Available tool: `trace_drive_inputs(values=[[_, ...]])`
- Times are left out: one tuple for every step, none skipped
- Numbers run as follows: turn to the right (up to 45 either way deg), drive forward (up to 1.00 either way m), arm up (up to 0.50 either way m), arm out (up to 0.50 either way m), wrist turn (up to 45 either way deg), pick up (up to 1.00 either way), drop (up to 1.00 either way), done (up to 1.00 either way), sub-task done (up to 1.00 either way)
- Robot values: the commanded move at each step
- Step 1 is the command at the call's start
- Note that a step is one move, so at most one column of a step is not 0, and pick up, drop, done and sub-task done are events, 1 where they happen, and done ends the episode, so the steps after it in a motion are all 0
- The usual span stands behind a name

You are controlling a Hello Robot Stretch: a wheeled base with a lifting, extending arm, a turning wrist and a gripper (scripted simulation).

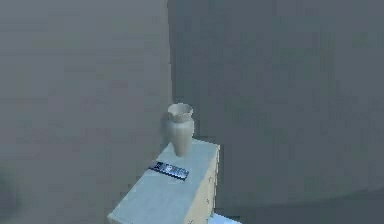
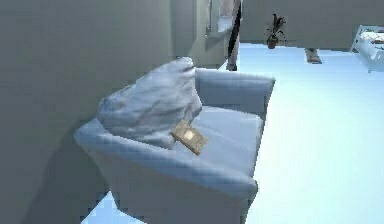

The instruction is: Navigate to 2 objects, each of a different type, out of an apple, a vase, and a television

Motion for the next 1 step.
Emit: trace_drive_inputs(values=[[-45.0, 0.00, 0.00, 0.00, 0.0, 0.00, 0.00, 0.00, 0.00]])
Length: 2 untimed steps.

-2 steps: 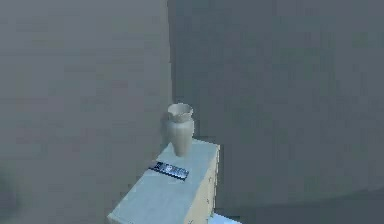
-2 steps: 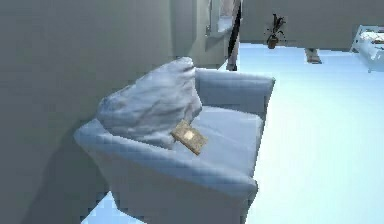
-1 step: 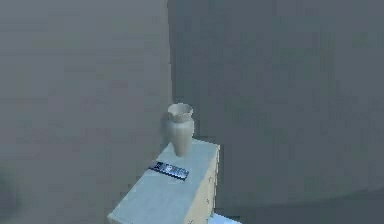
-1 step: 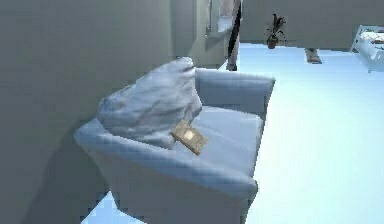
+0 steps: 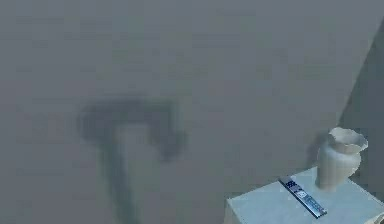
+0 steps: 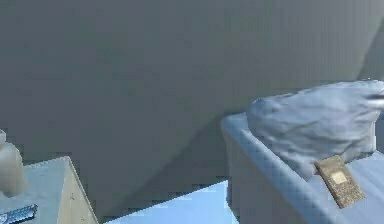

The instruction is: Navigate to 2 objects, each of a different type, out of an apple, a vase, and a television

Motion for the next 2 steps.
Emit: trace_drive_inputs(values=[[-45.0, 0.00, 0.00, 0.00, 0.0, 0.00, 0.00, 0.00, 0.00], [-45.0, 0.00, 0.00, 0.00, 0.0, 0.00, 0.00, 0.00, 0.00]])
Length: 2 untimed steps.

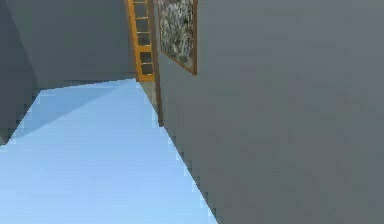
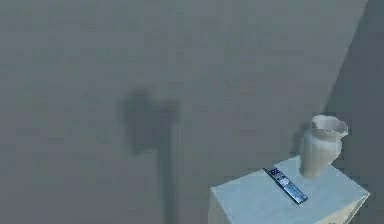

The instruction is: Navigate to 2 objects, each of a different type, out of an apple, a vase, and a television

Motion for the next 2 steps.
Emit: trace_drive_inputs(values=[[-18.0, 0.00, 0.00, 0.00, 0.0, 0.00, 0.00, 0.00, 0.00], [0.0, 0.20, 0.00, 0.00, 0.0, 0.00, 0.00, 0.00, 0.00]])
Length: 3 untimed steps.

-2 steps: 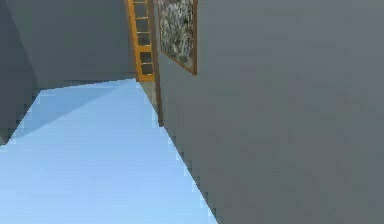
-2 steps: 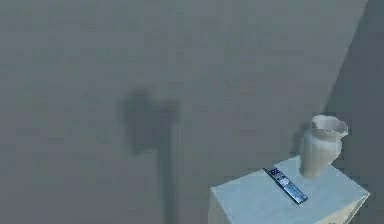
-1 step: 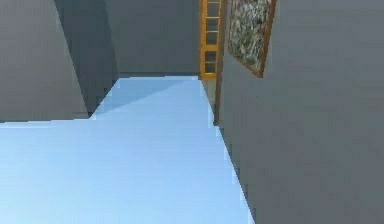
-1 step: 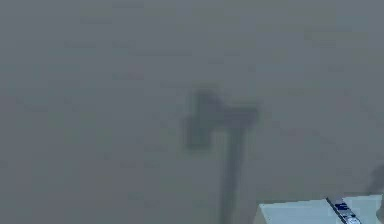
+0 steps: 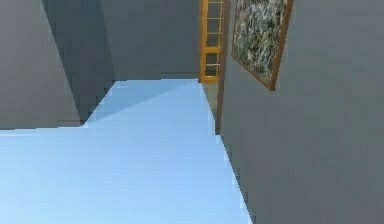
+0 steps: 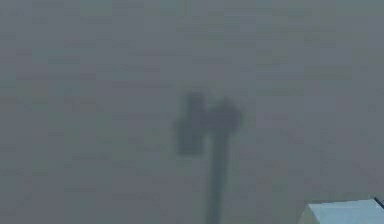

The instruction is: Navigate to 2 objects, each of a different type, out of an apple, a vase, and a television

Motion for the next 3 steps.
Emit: trace_drive_inputs(values=[[-12.0, 0.00, 0.00, 0.00, 0.0, 0.00, 0.00, 0.00, 0.00], [0.0, 1.00, 0.00, 0.00, 0.0, 0.00, 0.00, 0.00, 0.00], [0.0, 1.00, 0.00, 0.00, 0.0, 0.00, 0.00, 0.00, 0.00]])
